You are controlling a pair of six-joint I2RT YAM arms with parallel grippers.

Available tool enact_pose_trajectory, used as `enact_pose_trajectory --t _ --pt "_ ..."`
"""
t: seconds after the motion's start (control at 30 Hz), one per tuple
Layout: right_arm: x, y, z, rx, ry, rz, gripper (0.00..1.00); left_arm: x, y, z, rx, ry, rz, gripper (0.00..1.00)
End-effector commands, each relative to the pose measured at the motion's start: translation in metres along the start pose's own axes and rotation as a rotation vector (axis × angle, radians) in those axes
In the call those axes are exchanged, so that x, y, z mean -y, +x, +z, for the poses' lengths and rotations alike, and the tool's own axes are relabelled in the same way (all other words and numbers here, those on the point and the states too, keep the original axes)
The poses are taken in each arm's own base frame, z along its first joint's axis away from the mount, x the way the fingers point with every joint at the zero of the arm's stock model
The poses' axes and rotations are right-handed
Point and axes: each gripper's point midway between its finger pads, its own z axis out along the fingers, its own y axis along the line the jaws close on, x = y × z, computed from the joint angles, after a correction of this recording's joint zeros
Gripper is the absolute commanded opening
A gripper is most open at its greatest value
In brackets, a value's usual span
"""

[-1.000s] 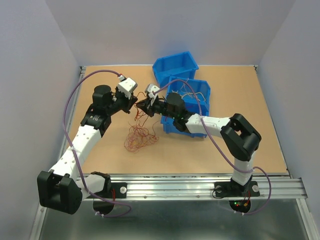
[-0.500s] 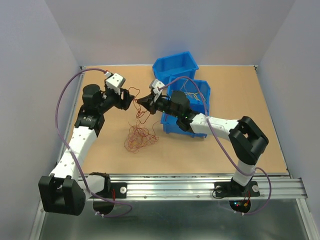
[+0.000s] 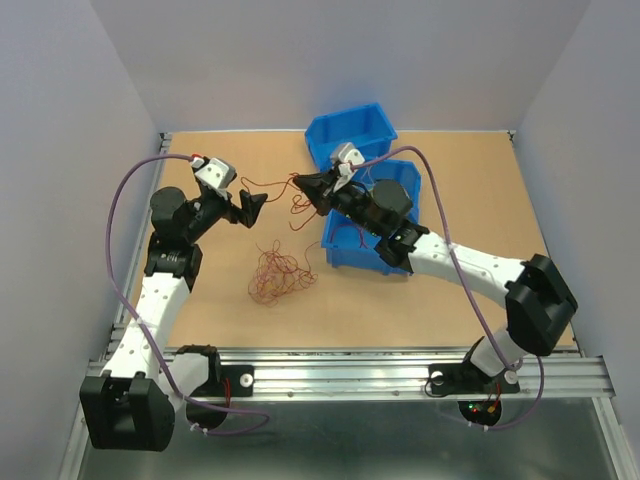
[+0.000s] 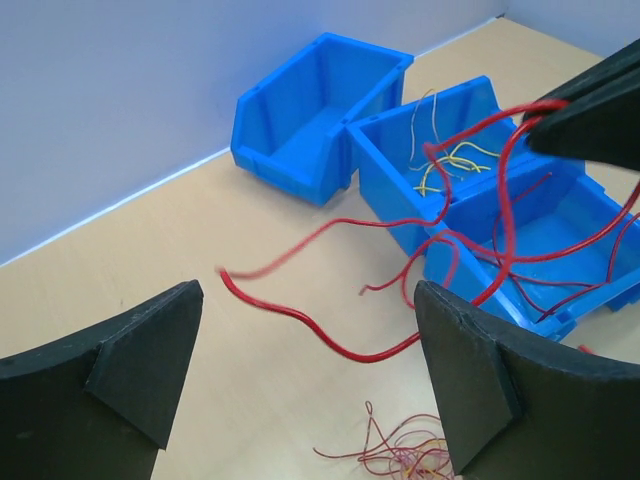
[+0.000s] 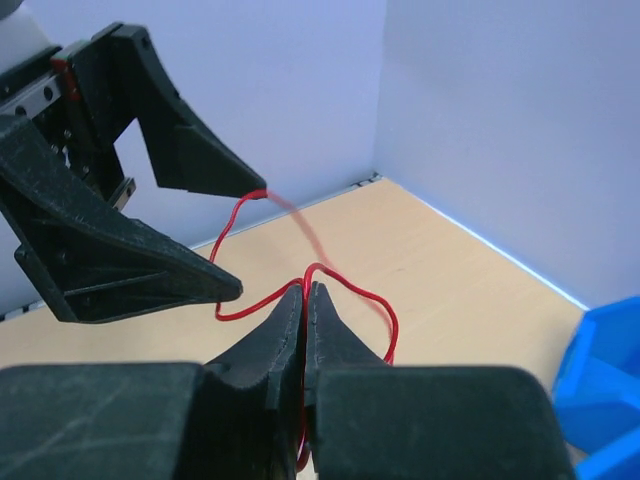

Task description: Untangle the cables

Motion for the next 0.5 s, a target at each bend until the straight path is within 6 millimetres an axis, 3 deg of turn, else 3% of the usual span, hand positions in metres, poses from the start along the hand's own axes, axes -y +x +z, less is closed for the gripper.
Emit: enact_pose_trajectory --t 0.0,0.1,0.33,0.4,0.47 --pt "0.020 -0.061 -0.029 0.122 0.137 -0.007 0.00 0.003 -0.021 -0.002 0.086 0.017 0.043 0.99" --pt "0.034 -0.072 -0.051 0.119 0.239 0.000 0.01 0.005 -0.022 -0.002 0.096 0.032 0.051 0.99" --pt "0.061 -0.077 -0.095 0.063 0.427 0.001 0.01 0.014 -0.019 -0.002 0.094 0.088 0.062 0.99" --pt "0.065 -0.077 -0.105 0.047 0.465 0.010 0.01 0.014 -0.018 -0.001 0.090 0.091 0.066 0.99" --pt "0.067 -0.062 -0.116 0.003 0.480 0.005 0.01 0.014 -0.016 0.000 0.084 0.097 0.065 0.99"
